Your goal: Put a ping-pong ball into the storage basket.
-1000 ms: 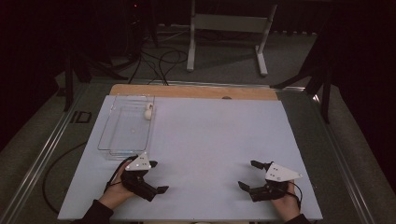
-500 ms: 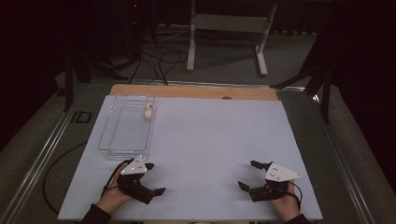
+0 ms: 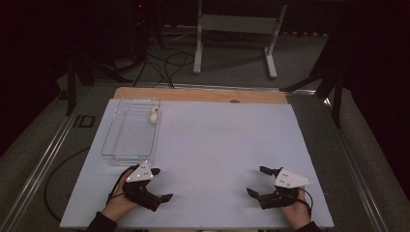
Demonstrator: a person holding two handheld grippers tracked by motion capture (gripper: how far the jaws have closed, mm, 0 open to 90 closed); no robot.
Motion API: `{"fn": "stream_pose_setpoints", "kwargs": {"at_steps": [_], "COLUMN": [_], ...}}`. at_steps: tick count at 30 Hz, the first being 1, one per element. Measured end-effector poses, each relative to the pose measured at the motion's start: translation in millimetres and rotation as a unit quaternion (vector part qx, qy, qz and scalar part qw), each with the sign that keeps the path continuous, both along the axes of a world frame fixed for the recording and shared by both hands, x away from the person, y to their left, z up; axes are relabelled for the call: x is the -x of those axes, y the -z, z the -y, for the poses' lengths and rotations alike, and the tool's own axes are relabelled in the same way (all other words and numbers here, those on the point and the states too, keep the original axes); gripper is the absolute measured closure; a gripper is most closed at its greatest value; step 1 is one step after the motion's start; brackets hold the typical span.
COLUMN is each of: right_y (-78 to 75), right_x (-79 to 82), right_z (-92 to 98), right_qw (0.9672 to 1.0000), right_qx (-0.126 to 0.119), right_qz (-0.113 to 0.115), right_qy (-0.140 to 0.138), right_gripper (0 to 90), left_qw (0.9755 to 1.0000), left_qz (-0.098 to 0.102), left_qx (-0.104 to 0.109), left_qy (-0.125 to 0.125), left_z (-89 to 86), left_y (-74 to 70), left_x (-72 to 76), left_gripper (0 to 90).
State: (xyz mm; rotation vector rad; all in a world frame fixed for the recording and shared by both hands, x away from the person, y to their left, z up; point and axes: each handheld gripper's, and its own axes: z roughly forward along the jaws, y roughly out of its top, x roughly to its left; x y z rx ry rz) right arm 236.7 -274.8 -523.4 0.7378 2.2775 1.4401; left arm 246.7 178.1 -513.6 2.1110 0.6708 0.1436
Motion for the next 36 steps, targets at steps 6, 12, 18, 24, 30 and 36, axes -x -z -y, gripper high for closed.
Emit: {"fn": "stream_pose_setpoints", "kwargs": {"at_steps": [6,12,18,24,30,36], "right_y": [-0.5,-0.7,-0.3,0.3,0.5,0.2], "right_x": [0.1,0.3,0.0,-0.3,-0.6,0.0], "right_z": [0.3,1.1,1.0,0.9,1.1,0.7], "right_qw": [1.0,1.0,1.0,1.0,1.0,1.0], "right_qx": [0.001,0.001,0.002,0.002,0.003,0.002], "right_qz": [0.002,0.001,0.001,-0.001,0.0,-0.002], "right_qy": [0.0,0.003,0.002,0.003,0.002,0.004], "right_gripper": [9.5,9.5,9.5,9.5,9.5,9.5], "left_qw": [1.0,0.9999,0.9999,0.9999,0.9999,0.9999], "left_qz": [0.002,0.003,0.0,0.001,0.002,0.004], "left_qx": [0.003,0.002,0.0,0.002,0.006,0.006], "left_qy": [-0.007,-0.011,-0.01,-0.01,-0.013,-0.014], "left_z": [2.9,4.5,4.9,4.5,3.9,4.1], "left_y": [3.2,4.4,6.1,6.8,6.1,6.4], "left_x": [-0.8,-1.8,-1.9,-1.9,-2.1,-1.5], "left_gripper": [0.5,0.5,0.5,0.5,0.5,0.5]}}
